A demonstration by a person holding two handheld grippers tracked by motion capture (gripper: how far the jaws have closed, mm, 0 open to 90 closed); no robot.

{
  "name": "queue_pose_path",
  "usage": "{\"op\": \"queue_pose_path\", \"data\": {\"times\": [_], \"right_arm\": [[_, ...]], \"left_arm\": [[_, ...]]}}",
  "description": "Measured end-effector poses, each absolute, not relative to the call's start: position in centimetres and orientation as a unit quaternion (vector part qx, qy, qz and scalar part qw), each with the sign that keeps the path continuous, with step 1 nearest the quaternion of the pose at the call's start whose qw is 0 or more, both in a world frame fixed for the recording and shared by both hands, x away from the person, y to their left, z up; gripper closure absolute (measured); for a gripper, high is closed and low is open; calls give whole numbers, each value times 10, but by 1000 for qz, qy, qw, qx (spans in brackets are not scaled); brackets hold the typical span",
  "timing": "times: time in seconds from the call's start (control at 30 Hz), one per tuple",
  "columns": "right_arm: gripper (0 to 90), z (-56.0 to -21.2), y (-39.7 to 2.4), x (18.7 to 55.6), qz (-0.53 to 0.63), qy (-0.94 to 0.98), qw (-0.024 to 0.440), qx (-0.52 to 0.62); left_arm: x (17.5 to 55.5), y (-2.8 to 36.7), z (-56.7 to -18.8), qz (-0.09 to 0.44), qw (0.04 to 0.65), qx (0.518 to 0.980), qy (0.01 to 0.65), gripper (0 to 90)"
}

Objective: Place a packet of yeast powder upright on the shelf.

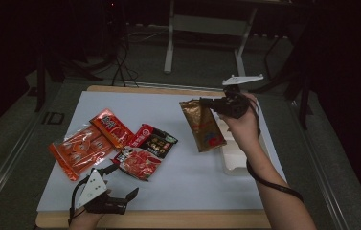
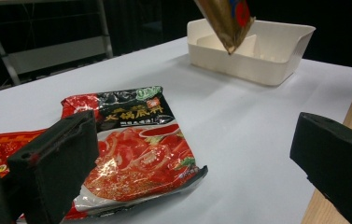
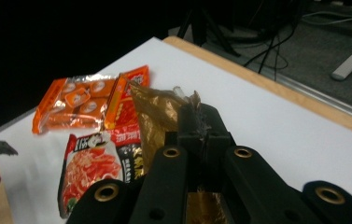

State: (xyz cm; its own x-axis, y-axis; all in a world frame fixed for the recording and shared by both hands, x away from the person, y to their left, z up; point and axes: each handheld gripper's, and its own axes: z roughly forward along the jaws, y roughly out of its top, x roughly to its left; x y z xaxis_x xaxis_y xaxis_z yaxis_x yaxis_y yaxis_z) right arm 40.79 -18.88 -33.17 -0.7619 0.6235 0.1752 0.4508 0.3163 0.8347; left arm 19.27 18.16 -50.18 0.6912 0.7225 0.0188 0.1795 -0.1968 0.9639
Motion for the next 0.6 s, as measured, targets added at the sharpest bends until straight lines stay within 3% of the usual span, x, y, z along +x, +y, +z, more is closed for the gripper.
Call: {"op": "queue_pose_path", "data": {"times": [0.27, 0.6], "right_arm": [[898, -307, -230, 424, 502, 777, 116, 361], [897, -307, -273, 447, 514, 746, 142, 400]], "left_arm": [[193, 181, -503, 245, 553, 735, 308, 18], [191, 182, -505, 244, 551, 733, 316, 18]]}}
